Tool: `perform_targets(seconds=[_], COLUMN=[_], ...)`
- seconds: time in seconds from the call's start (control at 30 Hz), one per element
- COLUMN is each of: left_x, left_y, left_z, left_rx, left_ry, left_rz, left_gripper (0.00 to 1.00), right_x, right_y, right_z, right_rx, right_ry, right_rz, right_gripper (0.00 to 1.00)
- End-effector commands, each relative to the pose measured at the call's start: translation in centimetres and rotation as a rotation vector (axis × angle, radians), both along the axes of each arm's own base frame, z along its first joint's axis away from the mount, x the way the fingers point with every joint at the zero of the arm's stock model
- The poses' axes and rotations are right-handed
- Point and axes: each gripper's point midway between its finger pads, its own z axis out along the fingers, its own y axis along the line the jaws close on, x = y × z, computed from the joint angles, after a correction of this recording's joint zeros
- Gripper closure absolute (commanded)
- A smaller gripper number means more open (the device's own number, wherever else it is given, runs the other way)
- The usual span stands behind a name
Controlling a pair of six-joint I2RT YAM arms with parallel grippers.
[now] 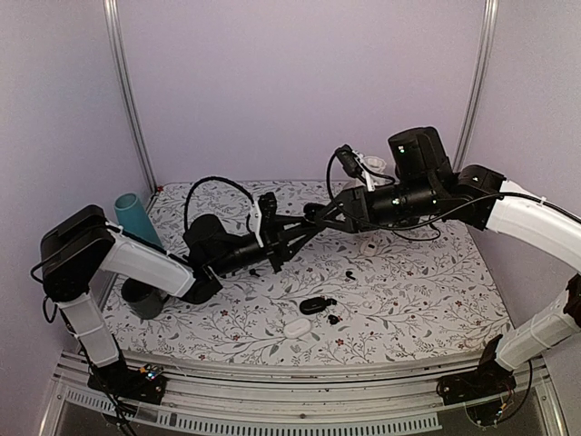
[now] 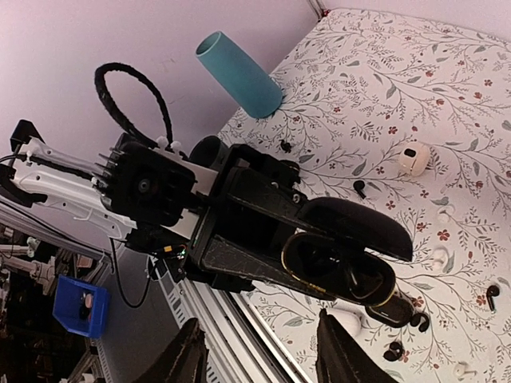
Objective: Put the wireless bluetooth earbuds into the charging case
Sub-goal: Adjust the left earbud in the left side groove of the charging case, then pick up the right earbud from the center of the board.
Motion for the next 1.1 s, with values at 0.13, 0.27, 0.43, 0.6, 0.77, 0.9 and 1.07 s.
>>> perform_targets(seconds=[0.13, 0.27, 0.43, 0.6, 0.77, 0.9, 1.07], left_x=[-0.1, -0.4, -0.6, -0.7, -0.5, -0.6, -0.8], left_y=[1.4, 2.3, 3.6, 4.9, 5.9, 6.5, 7.3], left_z=[1.9, 2.4, 3.0, 4.0, 4.8, 5.4, 5.9], left_rx=[-0.065, -0.072, -0.062, -0.040, -0.013, -0.010, -0.013], left_ry=[-0.015, -0.014, -0.014, -0.024, -0.024, -0.022, -0.020], left_rz=[-0.028, -0.028, -0.005, 0.023, 0.059, 0.079, 0.097], left_gripper=[1.00, 1.00, 1.00, 1.00, 1.00, 1.00, 1.00], right_x=[2.1, 3.3, 5.0, 5.9, 6.6, 7.5, 8.0], right_y=[-3.1, -5.1, -8.4, -8.8, -7.6, -7.5, -7.8], right_z=[2.8, 3.3, 1.2, -2.4, -6.5, -11.1, -16.1], right_rx=[-0.016, -0.007, -0.042, -0.132, -0.214, -0.294, -0.367], right_ry=[-0.162, -0.231, -0.294, -0.288, -0.228, -0.118, -0.019], right_rz=[-0.173, -0.297, -0.481, -0.520, -0.482, -0.452, -0.414], right_gripper=[0.53, 0.52, 0.45, 0.45, 0.45, 0.47, 0.49])
